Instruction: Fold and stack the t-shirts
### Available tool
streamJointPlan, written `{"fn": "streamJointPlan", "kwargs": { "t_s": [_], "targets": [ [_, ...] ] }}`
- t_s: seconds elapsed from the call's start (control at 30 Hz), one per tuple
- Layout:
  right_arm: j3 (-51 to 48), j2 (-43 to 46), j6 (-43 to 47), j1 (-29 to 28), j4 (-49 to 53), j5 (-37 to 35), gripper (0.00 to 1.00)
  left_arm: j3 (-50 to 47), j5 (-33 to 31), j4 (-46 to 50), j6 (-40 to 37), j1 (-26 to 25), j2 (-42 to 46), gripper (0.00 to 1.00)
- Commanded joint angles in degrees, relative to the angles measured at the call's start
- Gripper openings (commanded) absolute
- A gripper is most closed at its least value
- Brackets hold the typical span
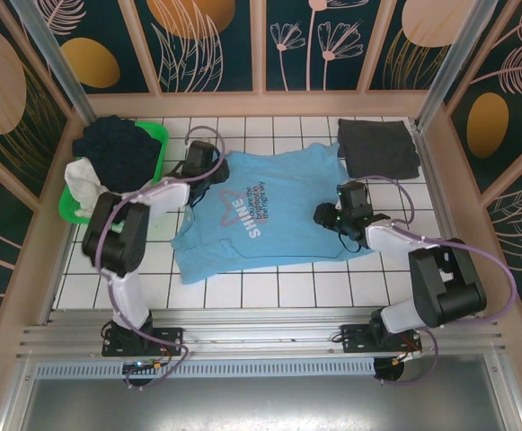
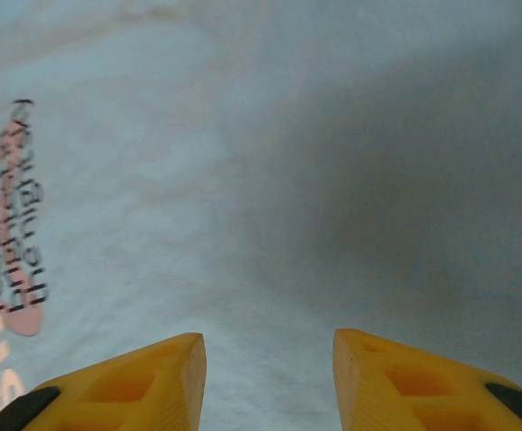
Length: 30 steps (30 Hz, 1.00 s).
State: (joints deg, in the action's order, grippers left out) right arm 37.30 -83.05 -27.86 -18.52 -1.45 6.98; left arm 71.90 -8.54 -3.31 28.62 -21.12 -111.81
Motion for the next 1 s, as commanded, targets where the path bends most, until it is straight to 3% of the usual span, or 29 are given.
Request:
{"fn": "streamJointPlan", "kwargs": {
  "t_s": [0.0,0.13,0.3,0.47,0.6,0.8,0.9,0.97],
  "targets": [
    [-2.93,-0.62,-1.52,0.15,-2.05,-1.41,0.42,4.33,-1.12,6.00,-0.84,1.94,-6.45,0.50],
    [-8.10,2.38,-5.96,-0.42,2.52,-1.90,0.41,1.14,2.56,6.13,1.15,4.66,-7.09,0.36],
    [-15.17,10.24,-12.79,-0.94,4.29,-1.63,0.42,-8.69,-0.31,5.15,2.24,4.89,-0.83,0.39],
    [-14.11,14.69,-12.89,0.15,8.60,-4.05,0.43,-5.32,0.64,9.14,0.25,5.58,-1.10,0.41],
    [-8.76,13.65,-9.71,1.93,7.64,-1.95,0.43,6.52,1.72,12.87,-3.74,5.63,-3.71,0.58],
    [1.28,3.93,-4.84,2.30,5.47,1.24,0.44,36.54,-7.27,27.98,-6.52,5.64,-22.08,0.59],
    [4.62,-0.07,-2.47,2.71,5.58,2.52,0.44,51.15,-10.40,35.84,-5.67,5.79,-31.52,0.63],
    [5.97,-1.54,-1.30,3.57,5.70,3.56,0.44,56.46,-10.84,38.33,-4.81,5.85,-35.09,0.71]
  ]
}}
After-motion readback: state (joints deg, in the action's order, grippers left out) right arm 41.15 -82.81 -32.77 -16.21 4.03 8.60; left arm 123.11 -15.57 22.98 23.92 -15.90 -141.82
